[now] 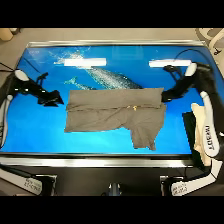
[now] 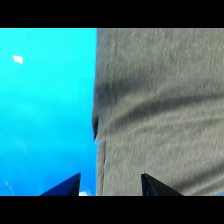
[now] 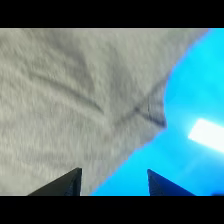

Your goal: Fold the shirts.

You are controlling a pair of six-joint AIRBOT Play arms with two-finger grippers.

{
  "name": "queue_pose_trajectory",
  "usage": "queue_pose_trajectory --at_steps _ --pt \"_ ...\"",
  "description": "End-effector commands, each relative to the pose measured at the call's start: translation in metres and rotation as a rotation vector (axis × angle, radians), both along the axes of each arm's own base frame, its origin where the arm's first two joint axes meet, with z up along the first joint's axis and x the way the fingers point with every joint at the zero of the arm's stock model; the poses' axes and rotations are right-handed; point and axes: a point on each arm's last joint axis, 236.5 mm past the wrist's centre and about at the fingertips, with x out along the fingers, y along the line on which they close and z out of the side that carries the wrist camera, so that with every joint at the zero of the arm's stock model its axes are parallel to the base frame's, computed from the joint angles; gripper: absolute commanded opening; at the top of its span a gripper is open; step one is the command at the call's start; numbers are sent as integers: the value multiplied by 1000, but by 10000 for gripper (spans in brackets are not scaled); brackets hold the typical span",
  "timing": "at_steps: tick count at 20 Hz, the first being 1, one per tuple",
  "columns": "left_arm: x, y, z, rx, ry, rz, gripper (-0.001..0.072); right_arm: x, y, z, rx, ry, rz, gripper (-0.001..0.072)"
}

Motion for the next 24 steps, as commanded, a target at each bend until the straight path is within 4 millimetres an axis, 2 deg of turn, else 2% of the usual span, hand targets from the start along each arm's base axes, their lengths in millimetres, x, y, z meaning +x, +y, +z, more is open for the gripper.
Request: queue_pose_trajectory --at_steps 1,4,5,6,8,10,12,15,17,19,21,22,23,24 --pt "-59 10 7 -7 40 10 424 -60 -11 7 59 151 34 420" --pt "-138 -10 -47 -20 80 83 425 -94 6 -14 91 165 33 420" --pt "-152 -19 -60 -43 57 101 426 -101 9 -18 98 159 35 419" --pt "-155 -24 -68 -58 33 133 426 -106 9 -19 94 161 33 419" --pt "-150 -31 -75 -94 15 193 437 -111 8 -18 88 169 37 403" --pt "-139 -38 -73 -135 -13 205 437 -113 9 -17 92 177 39 390" --pt "-129 -36 -73 -135 -43 236 436 -114 9 -17 92 181 43 390" --pt "-125 -34 -74 -126 -61 249 435 -114 8 -17 89 180 44 390" --pt "-125 -36 -75 -134 -52 260 378 -114 7 -17 86 180 46 390" --pt "-127 -39 -77 -135 -45 251 365 -117 3 -18 69 192 50 393" --pt "-129 -45 -77 -137 -40 231 178 -123 2 -20 67 214 50 431" --pt "-130 -49 -77 -138 -41 220 123 -128 7 -23 86 227 49 432" --pt "-131 -53 -77 -138 -41 207 25 -136 12 -28 102 239 45 434" --pt "-130 -55 -77 -137 -43 201 25 -144 15 -35 111 249 39 446"
